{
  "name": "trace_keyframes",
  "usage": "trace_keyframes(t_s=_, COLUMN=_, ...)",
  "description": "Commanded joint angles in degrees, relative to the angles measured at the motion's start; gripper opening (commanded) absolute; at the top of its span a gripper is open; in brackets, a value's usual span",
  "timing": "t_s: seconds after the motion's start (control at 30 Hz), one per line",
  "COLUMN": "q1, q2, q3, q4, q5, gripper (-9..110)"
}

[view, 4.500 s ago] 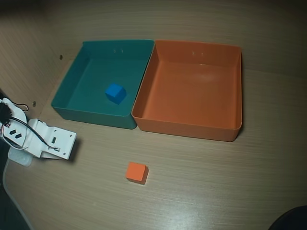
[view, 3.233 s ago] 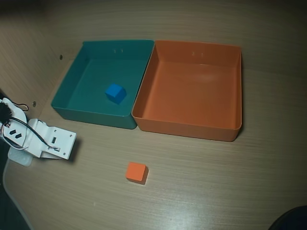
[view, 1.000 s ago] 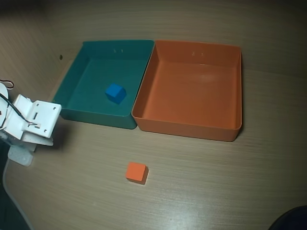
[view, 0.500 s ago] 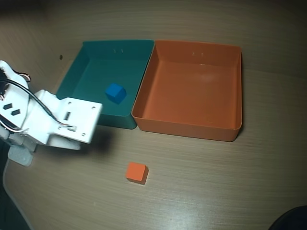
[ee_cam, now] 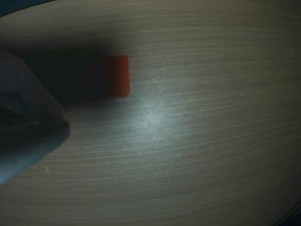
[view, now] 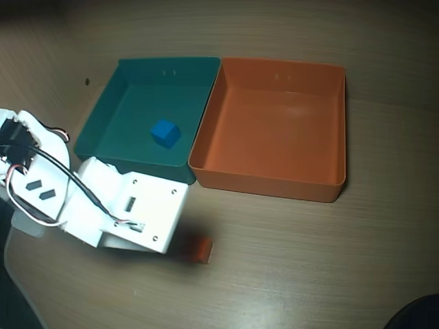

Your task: Grasp a cube and put it in the box.

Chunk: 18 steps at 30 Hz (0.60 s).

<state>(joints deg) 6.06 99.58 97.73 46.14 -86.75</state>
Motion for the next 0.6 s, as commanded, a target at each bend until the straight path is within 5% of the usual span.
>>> trace_keyframes(t_s=0.0, q1=-0.35, q2=-2.02, q3=-4.48, q4=-2.81, q5=-0.09, gripper=-6)
trace_keyframes(t_s=0.57, q1=-4.39, q2=-11.34, q3=-9.76, q4=-5.45, q5=-0.09, gripper=-5)
